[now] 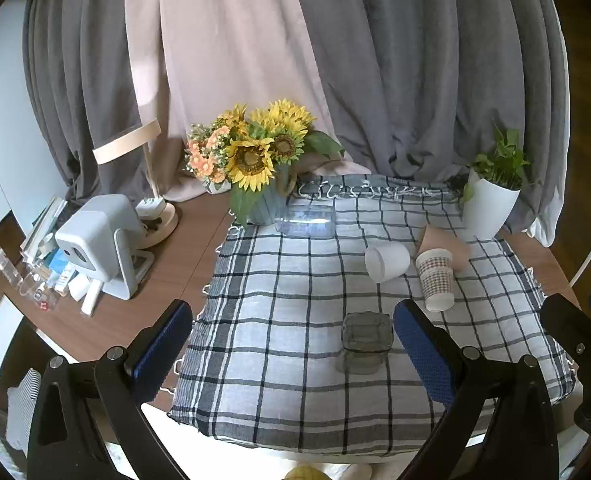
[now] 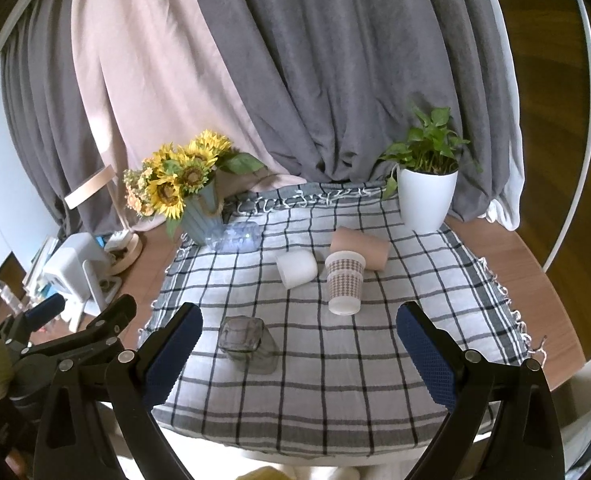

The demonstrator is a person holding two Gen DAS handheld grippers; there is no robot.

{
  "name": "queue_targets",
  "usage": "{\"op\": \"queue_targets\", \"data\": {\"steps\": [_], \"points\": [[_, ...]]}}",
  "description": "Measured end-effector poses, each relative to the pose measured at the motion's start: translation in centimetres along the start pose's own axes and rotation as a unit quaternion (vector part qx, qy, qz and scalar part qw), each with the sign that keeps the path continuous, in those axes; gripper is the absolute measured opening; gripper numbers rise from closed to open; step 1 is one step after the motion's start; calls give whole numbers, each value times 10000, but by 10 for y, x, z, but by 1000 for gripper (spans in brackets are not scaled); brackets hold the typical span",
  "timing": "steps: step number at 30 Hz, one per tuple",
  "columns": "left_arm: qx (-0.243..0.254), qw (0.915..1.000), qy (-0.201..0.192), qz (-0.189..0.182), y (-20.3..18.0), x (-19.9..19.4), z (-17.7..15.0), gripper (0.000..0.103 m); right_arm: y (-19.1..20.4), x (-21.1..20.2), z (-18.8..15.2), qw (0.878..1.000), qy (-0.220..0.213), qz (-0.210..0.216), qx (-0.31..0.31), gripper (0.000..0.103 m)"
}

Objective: Flip cup upside down

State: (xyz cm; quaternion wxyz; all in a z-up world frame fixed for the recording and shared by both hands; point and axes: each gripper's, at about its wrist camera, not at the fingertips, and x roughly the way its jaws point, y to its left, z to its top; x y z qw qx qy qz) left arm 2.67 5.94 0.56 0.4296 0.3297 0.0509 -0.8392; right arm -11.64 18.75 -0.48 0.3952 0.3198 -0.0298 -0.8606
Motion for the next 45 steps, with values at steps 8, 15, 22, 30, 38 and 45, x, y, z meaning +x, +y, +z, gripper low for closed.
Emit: {"op": "queue_targets", "data": {"steps": [8,15,22,30,38,45], "points": [[21,10000,3,2,-2,0,0,103,0,0,0,10000,-6,-3,10,98],[24,10000,-1,3,-2,0,0,103,0,0,1,10000,7,-16,6,98],[43,10000,-18,2,-3,1,1,103,-1,0,1,10000,0,-17,10,98],[52,10000,-30,-3,-4,1,2,103,-2,1,1,10000,-8,-24,13,98],[65,10000,-27,-7,-6,1,3,103,-2,2,1,10000,-3,-30,19,98],[64,10000,-41,-8,-6,1,4,103,-4,2,1,10000,-9,-16,18,98]]}}
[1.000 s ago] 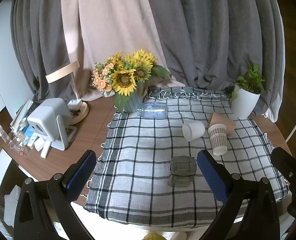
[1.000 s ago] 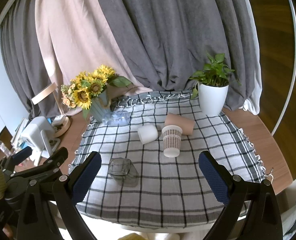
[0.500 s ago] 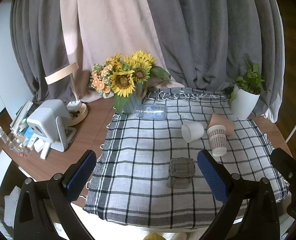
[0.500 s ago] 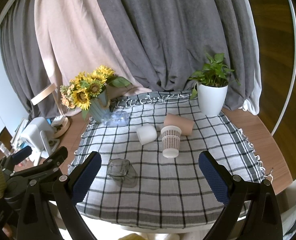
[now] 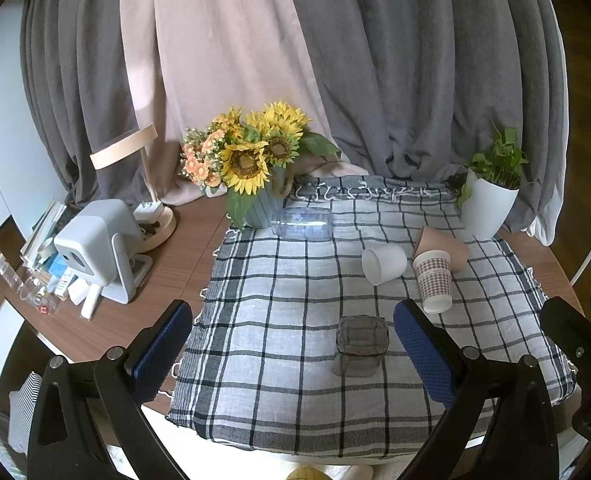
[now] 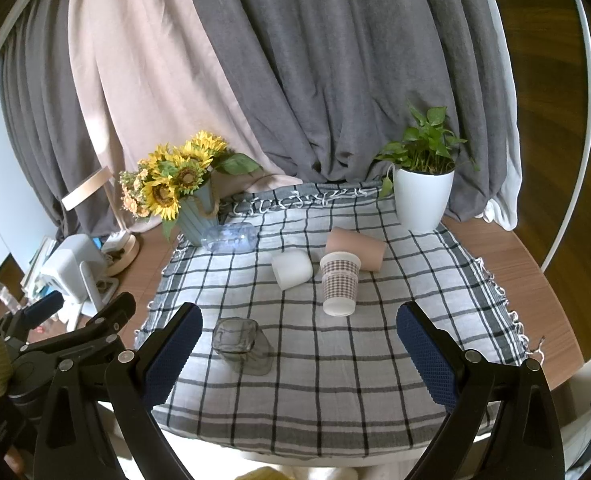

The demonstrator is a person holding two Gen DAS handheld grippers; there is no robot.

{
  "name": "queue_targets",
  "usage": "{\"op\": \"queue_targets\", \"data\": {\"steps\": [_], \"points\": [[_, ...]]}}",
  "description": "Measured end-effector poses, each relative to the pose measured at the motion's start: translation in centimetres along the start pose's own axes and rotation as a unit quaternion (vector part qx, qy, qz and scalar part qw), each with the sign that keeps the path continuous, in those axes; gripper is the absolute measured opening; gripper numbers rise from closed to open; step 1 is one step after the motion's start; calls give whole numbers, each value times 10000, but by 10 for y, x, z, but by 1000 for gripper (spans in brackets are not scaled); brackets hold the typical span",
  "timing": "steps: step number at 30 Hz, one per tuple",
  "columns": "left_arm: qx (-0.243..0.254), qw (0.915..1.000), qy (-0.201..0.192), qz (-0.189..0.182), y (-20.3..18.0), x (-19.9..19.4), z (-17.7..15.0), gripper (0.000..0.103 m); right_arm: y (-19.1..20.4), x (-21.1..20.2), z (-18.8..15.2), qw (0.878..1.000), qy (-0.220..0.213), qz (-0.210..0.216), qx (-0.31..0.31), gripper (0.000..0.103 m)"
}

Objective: Flip cup upside down

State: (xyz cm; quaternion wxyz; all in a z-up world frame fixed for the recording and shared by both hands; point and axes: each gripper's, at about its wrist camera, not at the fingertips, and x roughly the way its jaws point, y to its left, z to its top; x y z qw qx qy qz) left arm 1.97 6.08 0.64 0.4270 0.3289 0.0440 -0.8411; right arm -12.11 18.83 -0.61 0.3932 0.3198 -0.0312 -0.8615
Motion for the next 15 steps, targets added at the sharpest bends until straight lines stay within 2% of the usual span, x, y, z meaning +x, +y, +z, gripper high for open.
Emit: {"op": "queue_targets", "data": {"steps": [15], "points": [[19,10000,-19,-4,0,-1,1,103,0,0,0,10000,-3,-1,0,98]]}}
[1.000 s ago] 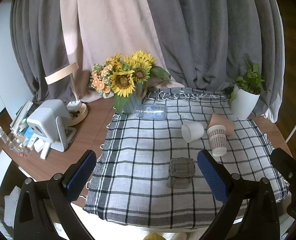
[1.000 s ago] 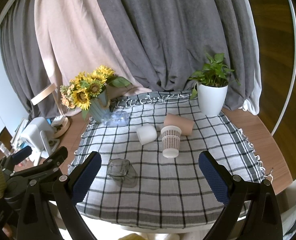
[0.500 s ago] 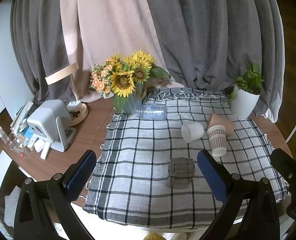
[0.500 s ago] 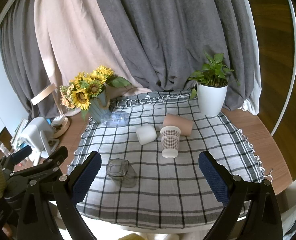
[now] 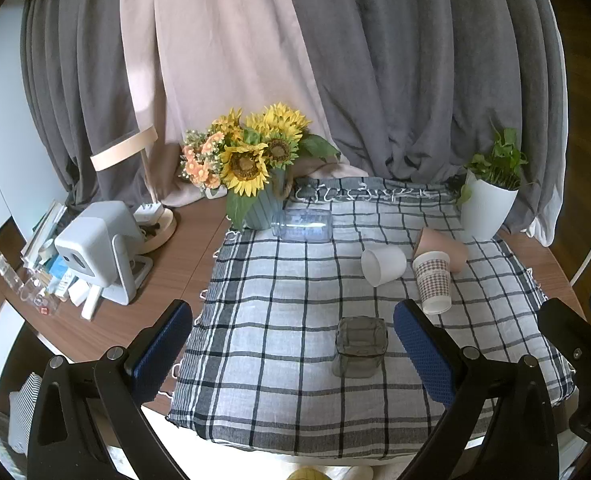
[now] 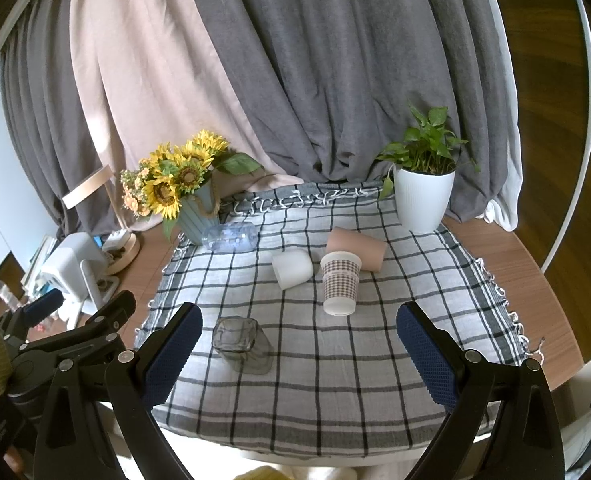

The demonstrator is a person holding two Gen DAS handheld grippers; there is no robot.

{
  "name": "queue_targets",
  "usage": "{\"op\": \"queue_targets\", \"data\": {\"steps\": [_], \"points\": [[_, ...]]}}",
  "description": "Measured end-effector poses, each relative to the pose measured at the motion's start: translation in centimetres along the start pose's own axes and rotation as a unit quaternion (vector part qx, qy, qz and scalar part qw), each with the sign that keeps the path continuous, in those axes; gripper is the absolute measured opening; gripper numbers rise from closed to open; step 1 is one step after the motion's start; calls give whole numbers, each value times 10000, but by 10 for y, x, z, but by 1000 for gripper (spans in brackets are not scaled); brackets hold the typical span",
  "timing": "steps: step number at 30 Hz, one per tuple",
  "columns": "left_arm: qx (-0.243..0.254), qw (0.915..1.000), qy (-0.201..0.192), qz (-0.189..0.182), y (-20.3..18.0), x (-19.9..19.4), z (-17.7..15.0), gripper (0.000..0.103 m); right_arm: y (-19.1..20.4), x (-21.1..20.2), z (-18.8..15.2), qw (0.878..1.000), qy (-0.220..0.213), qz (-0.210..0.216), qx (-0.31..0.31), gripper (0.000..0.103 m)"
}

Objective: Flip cup upside down

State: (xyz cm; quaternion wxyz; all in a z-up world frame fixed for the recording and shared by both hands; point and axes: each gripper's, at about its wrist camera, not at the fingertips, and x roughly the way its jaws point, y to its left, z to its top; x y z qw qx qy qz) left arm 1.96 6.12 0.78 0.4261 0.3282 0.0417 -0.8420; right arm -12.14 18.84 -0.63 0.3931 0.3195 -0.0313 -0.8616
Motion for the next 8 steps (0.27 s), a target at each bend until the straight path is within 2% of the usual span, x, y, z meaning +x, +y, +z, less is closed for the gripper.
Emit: {"op": "queue_targets", "data": {"steps": [8], "points": [[28,10000,-18,-21,0,-2,2,103,0,0,0,10000,7,-2,1,98]]}}
